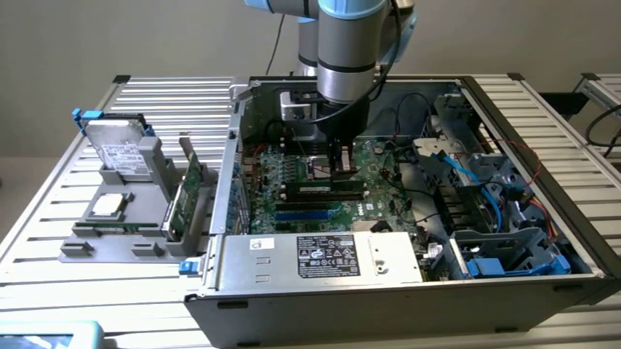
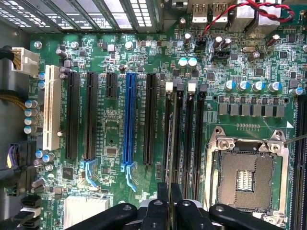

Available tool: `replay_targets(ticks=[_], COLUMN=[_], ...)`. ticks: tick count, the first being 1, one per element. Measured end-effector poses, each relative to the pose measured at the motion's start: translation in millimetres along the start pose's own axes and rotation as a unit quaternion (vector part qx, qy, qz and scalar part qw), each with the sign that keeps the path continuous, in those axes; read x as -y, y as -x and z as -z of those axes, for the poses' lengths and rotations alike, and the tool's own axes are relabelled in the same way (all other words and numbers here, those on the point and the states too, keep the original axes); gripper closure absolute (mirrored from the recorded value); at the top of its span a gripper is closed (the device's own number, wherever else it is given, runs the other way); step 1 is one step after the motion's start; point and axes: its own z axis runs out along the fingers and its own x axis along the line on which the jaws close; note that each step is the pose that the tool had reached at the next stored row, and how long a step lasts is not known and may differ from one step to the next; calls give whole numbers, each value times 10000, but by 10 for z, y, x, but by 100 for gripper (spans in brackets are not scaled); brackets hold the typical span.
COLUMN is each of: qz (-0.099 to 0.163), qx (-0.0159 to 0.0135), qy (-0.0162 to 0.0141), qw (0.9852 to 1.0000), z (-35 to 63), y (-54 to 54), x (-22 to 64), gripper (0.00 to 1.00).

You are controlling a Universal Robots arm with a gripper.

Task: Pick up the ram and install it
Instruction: 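Insert the ram into the slot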

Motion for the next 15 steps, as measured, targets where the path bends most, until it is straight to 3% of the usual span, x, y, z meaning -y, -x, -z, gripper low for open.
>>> replay_targets(ticks=[15], qz=[25], qx=[-26], qy=[-2], qw=[10000], z=[17], y=[-7], x=[0], gripper=[86])
